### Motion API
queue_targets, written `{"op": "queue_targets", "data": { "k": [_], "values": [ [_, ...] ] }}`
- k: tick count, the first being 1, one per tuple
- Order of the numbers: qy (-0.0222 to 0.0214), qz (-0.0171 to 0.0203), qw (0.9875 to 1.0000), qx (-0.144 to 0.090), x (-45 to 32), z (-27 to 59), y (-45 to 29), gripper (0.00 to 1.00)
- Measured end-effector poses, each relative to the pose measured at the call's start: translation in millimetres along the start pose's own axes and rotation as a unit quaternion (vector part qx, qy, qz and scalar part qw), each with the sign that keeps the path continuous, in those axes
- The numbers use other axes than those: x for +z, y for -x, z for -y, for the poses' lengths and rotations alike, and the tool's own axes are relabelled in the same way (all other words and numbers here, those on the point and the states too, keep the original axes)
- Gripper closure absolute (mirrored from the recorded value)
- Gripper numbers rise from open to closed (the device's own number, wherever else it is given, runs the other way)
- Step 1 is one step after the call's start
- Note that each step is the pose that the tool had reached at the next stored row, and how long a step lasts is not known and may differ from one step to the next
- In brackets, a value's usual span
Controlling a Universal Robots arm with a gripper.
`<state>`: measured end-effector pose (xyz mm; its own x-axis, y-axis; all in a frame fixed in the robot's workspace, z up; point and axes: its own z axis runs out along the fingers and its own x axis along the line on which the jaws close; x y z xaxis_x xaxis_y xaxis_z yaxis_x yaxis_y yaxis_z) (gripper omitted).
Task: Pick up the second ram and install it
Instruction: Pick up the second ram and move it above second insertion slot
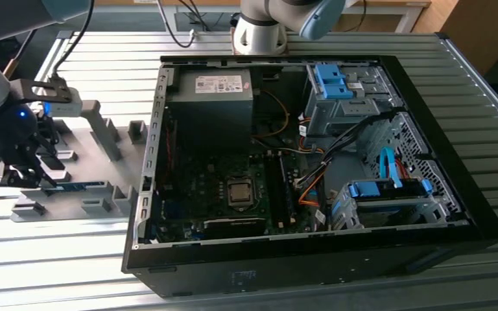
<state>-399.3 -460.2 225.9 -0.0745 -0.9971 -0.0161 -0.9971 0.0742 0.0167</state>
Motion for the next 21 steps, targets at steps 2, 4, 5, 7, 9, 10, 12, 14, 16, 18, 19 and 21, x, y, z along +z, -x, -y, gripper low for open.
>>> {"op": "queue_targets", "data": {
  "k": [2,4,5,7,9,10,12,14,16,18,19,21],
  "values": [
    [0.0,0.0001,1.0,0.0,0.7,0.0,0.0,0.58],
    [0.0004,0.0,1.0,0.0,1.6,0.0,0.0,0.58],
    [0.0007,-0.0001,1.0,0.0,2.2,0.0,0.0,0.58],
    [0.0013,-0.0001,1.0,0.0,3.9,0.1,-0.1,0.58],
    [0.0019,-0.0001,1.0,0.0,5.7,0.1,-0.1,0.58],
    [0.0023,-0.0002,1.0,0.0,6.7,0.1,-0.1,0.58],
    [0.0032,-0.0003,1.0,0.0,9.1,0.1,-0.2,0.58],
    [0.0049,-0.0005,1.0,0.0,11.7,0.2,-0.2,0.58],
    [0.0061,-0.0006,1.0,0.0,14.5,0.2,-0.2,0.58],
    [0.0069,-0.0007,1.0,0.0,17.0,0.3,-0.3,0.58],
    [0.007,-0.0007,1.0,0.0,18.1,0.3,-0.3,0.58],
    [0.007,-0.0007,1.0,0.0,20.4,0.3,-0.3,0.58]
  ]
}}
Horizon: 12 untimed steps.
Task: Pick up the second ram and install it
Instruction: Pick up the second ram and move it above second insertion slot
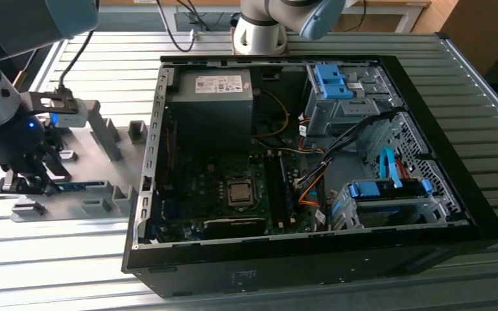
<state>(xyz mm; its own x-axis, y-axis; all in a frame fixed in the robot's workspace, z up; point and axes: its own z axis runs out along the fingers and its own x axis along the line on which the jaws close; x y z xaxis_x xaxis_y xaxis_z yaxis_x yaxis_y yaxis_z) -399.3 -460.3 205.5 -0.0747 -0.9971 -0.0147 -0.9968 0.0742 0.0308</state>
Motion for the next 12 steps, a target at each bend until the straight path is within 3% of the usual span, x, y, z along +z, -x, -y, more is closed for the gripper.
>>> {"op": "queue_targets", "data": {
  "k": [6,12],
  "values": [
    [0.0,0.0,1.0,-0.001,6.5,-0.1,-0.4,0.58],
    [0.0,0.0001,1.0,-0.003,7.0,-0.1,-0.4,0.58]
  ]
}}
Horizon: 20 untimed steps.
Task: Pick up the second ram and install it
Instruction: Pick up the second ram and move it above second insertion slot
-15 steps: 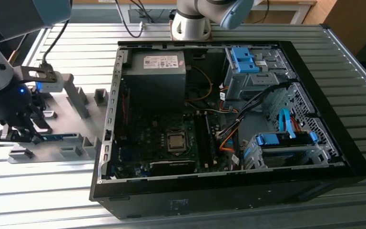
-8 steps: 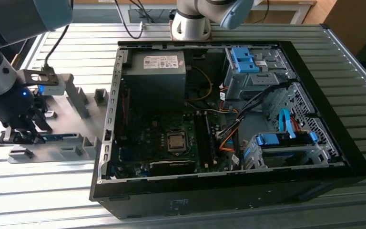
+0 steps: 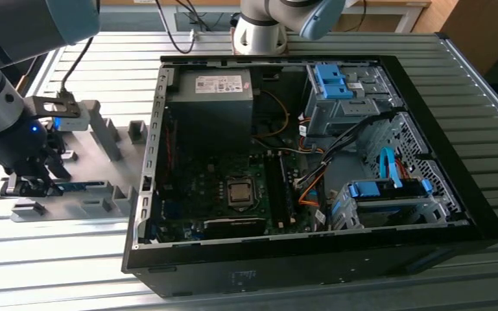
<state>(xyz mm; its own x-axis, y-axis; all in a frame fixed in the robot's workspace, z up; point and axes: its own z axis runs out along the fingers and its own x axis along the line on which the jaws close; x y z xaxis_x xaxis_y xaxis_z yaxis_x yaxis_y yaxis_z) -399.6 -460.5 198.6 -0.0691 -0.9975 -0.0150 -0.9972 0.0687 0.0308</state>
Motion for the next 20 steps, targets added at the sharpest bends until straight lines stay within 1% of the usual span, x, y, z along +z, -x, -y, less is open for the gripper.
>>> {"op": "queue_targets", "data": {
  "k": [11,12,18,19,20],
  "values": [
    [0.0,0.0003,1.0,0.0,0.1,0.0,-0.1,0.6],
    [0.0,0.0003,1.0,0.0,0.3,0.0,-0.1,0.67],
    [0.0,0.0003,1.0,0.0,3.0,0.0,-0.1,0.67],
    [0.0001,0.0003,1.0,0.0,3.3,0.0,-0.1,0.68],
    [0.0001,0.0003,1.0,0.0,3.7,0.1,-0.1,0.75]
  ]
}}
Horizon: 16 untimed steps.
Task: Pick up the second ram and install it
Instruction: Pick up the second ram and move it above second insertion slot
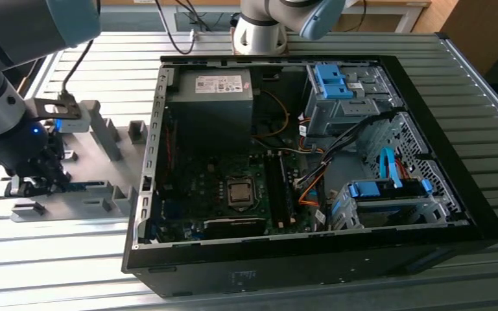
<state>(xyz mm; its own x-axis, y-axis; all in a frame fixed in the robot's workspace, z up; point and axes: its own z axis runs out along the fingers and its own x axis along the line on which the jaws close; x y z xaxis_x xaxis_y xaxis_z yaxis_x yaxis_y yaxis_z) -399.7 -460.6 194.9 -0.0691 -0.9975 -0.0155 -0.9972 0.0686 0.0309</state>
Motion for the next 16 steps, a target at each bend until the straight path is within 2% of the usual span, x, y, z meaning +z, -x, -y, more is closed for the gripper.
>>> {"op": "queue_targets", "data": {
  "k": [16],
  "values": [
    [0.0,0.0001,1.0,0.0,3.8,-0.2,0.0,0.75]
  ]
}}
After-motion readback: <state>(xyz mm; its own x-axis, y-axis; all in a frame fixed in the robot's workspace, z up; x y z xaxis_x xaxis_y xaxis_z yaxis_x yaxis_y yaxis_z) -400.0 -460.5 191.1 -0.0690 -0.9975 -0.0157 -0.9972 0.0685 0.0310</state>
